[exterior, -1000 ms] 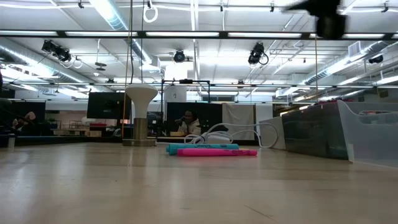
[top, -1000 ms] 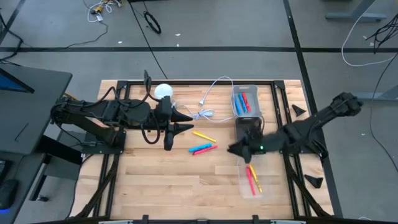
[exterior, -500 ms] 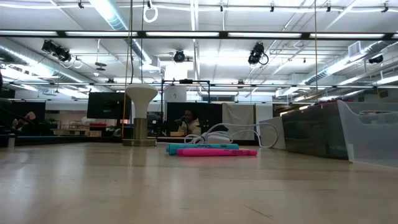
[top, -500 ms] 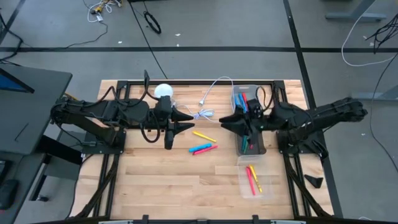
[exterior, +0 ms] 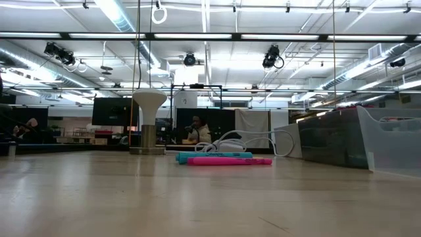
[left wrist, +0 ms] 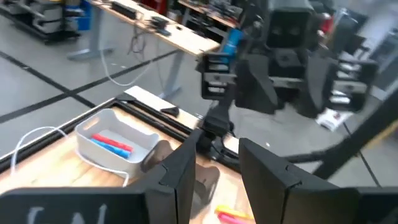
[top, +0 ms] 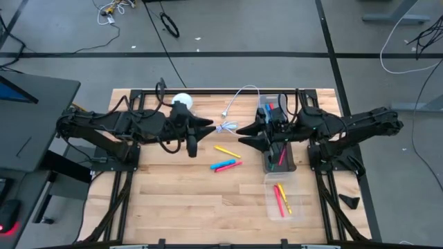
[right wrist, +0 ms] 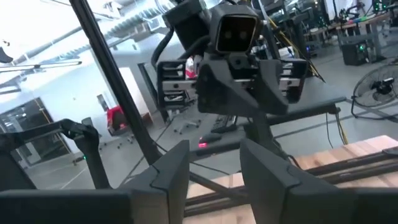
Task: Pick & Place Markers
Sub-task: Put the yellow pen into the transparent bin
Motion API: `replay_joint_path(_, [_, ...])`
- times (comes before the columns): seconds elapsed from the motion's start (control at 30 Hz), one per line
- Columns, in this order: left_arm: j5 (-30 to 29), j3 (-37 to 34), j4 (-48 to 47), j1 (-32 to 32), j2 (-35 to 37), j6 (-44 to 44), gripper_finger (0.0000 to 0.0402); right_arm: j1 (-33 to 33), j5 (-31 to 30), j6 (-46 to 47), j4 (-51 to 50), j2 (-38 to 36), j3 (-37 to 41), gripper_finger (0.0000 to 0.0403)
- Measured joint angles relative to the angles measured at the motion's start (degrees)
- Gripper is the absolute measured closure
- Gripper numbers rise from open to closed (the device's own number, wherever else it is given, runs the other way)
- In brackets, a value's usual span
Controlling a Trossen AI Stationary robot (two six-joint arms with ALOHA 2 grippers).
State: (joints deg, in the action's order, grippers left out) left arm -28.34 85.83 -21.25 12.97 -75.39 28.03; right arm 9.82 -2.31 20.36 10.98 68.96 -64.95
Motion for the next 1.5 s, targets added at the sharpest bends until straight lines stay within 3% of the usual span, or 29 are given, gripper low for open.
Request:
replay_joint_path(0.13, [-1.20,0.06,-0.62,-0.75,-0.58,3.85,0.0262,0.00,1.36,0.11,-0.56,-0.21,0.02,0.0261])
replay_joint_path(0.4, [-1.67,0.04,-9.67,-5.16,-2.97,21.18,0.0210,0.00,3.43,-0.34,-0.24,-3.13,0.09,0.0261])
replay_joint_path(0.6, [3.64,0.04,-11.12,-8.83,-7.66,27.59,0.0213,0.00,3.37,-1.46,3.33,-6.48,0.09,0.0261])
replay_joint_path(0.83, [4.80,0.04,-10.44,-12.45,-14.67,30.89,0.0219,0.00,3.32,-3.53,10.50,-8.46,0.09,0.0261])
replay_joint_path(1.23, [19.85,0.01,-9.68,-16.35,-27.47,40.79,0.0218,0.00,3.39,-4.38,11.10,-8.50,0.09,0.0261])
replay_joint_path(1.5, [23.09,0.01,-7.77,-16.39,-33.85,40.91,0.0220,0.00,3.41,-4.39,11.10,-8.47,0.09,0.0261])
